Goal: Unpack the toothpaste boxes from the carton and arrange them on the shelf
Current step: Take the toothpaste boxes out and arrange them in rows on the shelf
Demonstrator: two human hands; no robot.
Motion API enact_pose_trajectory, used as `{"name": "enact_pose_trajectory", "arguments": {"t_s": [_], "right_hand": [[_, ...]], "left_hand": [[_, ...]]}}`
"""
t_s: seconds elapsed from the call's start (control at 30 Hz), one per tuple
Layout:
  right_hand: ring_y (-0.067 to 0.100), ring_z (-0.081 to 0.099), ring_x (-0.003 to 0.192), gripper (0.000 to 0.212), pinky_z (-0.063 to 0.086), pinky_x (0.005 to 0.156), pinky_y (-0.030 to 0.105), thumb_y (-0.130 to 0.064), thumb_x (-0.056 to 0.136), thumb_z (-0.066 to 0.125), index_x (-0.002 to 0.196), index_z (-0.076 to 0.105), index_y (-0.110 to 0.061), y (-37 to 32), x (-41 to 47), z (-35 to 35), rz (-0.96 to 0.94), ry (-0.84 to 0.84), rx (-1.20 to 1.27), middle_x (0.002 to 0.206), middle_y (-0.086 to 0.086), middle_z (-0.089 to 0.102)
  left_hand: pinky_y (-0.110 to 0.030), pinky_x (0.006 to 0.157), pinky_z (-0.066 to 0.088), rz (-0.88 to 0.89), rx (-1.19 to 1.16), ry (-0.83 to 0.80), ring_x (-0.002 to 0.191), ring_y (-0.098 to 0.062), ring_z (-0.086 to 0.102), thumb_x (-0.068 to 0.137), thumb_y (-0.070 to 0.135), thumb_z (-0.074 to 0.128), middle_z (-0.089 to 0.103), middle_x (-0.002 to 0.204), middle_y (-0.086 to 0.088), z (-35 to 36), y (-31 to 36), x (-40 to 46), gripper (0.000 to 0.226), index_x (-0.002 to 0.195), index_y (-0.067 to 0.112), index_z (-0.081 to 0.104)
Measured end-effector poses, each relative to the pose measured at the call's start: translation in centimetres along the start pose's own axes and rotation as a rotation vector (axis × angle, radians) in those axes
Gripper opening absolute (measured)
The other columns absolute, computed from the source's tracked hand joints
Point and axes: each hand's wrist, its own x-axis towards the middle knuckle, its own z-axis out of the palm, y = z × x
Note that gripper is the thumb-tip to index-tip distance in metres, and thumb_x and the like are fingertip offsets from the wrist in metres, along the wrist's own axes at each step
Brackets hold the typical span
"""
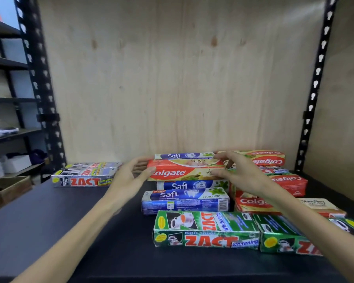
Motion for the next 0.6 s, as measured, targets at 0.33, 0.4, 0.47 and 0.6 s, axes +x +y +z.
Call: {"name": "enact_pose_trajectory", "arguments": {"t_s": [0.33,0.4,0.47,0.6], "right_hand": [[0.002,0.061,0.092,0.053,0.043,0.074,0.013,-0.055,0.079,0.075,0.126,0.058,-0.038,-1.6,-3.1,-1.3,0.041,-0.086,0.014,0.102,-0.014,0.061],[0.004,0.062,0.091,0.051,0.048,0.078,0.017,-0.053,0.08,0.076,0.125,0.057,-0.038,-1.8,-3.4,-1.5,0.055,-0.111,0.014,0.102,-0.014,0.061],[0.004,0.063,0.09,0.048,0.05,0.08,0.02,-0.054,0.081,0.075,0.123,0.059,-0.037,-2.1,-3.8,-1.9,0.059,-0.14,-0.009,0.102,-0.015,0.062],[0.003,0.063,0.099,0.05,0.056,0.089,0.027,-0.06,0.08,0.072,0.123,0.06,-0.037,-2.1,-4.6,-2.4,0.051,-0.2,-0.018,0.111,-0.017,0.065]], "left_hand": [[-0.026,0.079,0.054,-0.059,-0.142,-0.086,0.1,-0.007,0.071,0.095,0.023,0.066,0.066,0.119,0.023,-0.1,1.3,-4.2,0.029,0.121,0.034,0.059],[-0.03,0.082,0.053,-0.074,-0.139,-0.096,0.098,-0.009,0.072,0.096,0.023,0.065,0.066,0.118,0.025,-0.2,1.6,-4.7,0.029,0.121,0.034,0.058],[-0.035,0.088,0.055,-0.084,-0.137,-0.106,0.099,-0.009,0.072,0.095,0.028,0.065,0.067,0.117,0.025,-0.3,1.8,-5.2,0.028,0.121,0.034,0.059],[-0.039,0.093,0.055,-0.122,-0.17,-0.142,0.103,-0.01,0.071,0.089,0.039,0.067,0.068,0.115,0.022,-0.8,2.1,-5.9,0.033,0.121,0.034,0.061]]}}
